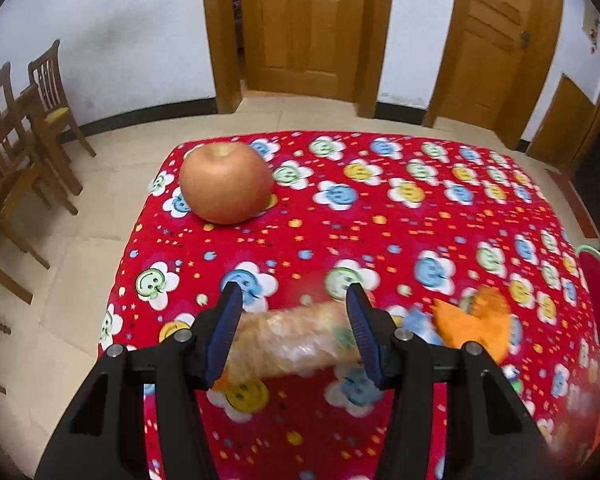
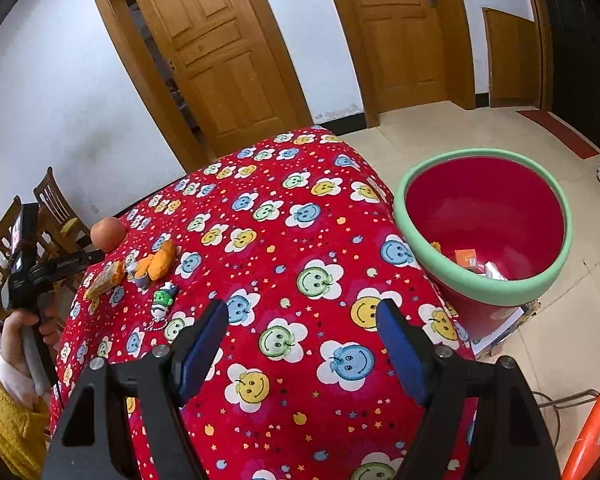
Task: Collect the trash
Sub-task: 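Return the left tool to the table and grasp the clear bread bag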
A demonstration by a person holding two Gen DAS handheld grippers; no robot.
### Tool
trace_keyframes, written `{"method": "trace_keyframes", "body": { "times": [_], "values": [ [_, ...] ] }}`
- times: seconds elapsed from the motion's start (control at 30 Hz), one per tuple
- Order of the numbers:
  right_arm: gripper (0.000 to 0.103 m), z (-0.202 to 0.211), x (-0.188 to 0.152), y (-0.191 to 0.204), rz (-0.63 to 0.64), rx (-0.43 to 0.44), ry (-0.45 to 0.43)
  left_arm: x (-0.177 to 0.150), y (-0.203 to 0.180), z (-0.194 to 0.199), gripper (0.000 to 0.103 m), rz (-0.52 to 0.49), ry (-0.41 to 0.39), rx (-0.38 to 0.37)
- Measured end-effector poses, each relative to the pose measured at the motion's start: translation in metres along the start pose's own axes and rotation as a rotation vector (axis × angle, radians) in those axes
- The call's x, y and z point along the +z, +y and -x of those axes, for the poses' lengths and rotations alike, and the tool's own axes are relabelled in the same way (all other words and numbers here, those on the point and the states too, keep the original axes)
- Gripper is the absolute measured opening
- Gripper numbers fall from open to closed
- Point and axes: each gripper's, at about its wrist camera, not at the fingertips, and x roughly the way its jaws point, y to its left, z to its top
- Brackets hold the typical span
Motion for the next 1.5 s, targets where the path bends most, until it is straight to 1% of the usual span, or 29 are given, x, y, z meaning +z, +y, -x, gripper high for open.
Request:
{"method": "trace_keyframes", "body": {
  "times": [0.17, 0.27, 0.33, 0.43, 0.5, 0.6, 0.8, 0.87, 0.97, 1.07, 1.17, 1.37, 1.5],
  "values": [
    [0.078, -0.005, 0.001, 0.002, 0.004, -0.012, 0.009, 0.005, 0.014, -0.021, 0.054, 0.022, 0.027, 0.039],
    [0.078, -0.008, 0.002, 0.003, 0.01, -0.013, 0.015, 0.002, 0.024, -0.029, 0.054, 0.027, 0.043, 0.053],
    [0.078, -0.009, 0.001, 0.005, 0.016, -0.011, 0.018, -0.002, 0.029, -0.031, 0.054, 0.04, 0.059, 0.048],
    [0.078, -0.008, 0.0, 0.008, 0.028, -0.01, 0.015, -0.013, 0.036, -0.029, 0.054, 0.068, 0.086, 0.025],
    [0.078, -0.008, 0.0, 0.01, 0.031, -0.004, 0.017, -0.022, 0.037, -0.023, 0.054, 0.059, 0.094, 0.032],
    [0.078, -0.009, -0.001, 0.013, 0.041, 0.004, 0.019, -0.033, 0.035, -0.01, 0.054, 0.04, 0.081, 0.048],
    [0.078, -0.008, -0.003, 0.019, 0.049, 0.017, 0.02, -0.045, 0.034, 0.016, 0.054, 0.04, 0.043, 0.01],
    [0.078, -0.007, -0.004, 0.021, 0.054, 0.021, 0.02, -0.047, 0.031, 0.025, 0.054, 0.035, 0.024, -0.016],
    [0.078, -0.007, -0.005, 0.024, 0.059, 0.024, 0.02, -0.047, 0.023, 0.03, 0.054, 0.013, 0.021, -0.063],
    [0.078, -0.007, -0.006, 0.027, 0.064, 0.027, 0.02, -0.048, 0.011, 0.028, 0.054, -0.016, 0.034, -0.098],
    [0.078, -0.008, -0.006, 0.03, 0.069, 0.03, 0.023, -0.048, 0.0, 0.021, 0.054, -0.051, 0.056, -0.079],
    [0.078, -0.012, -0.005, 0.037, 0.081, 0.032, 0.034, -0.049, -0.01, 0.013, 0.056, -0.06, 0.069, -0.104],
    [0.078, -0.017, -0.004, 0.047, 0.098, 0.042, 0.041, -0.055, -0.021, 0.01, 0.056, -0.092, 0.076, -0.115]
  ]
}}
